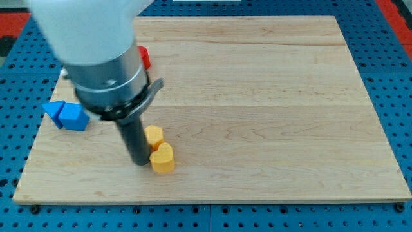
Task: Push the yellow heart up a bit
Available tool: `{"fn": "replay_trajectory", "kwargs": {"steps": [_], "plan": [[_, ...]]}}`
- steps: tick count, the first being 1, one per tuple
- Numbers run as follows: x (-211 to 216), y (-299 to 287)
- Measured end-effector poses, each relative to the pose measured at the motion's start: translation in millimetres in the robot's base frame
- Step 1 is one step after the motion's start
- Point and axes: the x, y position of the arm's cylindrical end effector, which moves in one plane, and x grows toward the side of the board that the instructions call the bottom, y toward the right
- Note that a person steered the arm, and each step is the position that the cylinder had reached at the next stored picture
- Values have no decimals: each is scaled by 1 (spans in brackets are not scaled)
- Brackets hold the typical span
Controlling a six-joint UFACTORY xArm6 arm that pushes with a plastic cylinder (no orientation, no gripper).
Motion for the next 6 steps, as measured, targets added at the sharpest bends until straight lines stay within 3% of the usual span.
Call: {"fn": "replay_trajectory", "kwargs": {"steps": [1,2,3,4,5,6], "plan": [[2,64],[6,76],[46,55],[71,120],[39,126],[72,111]]}}
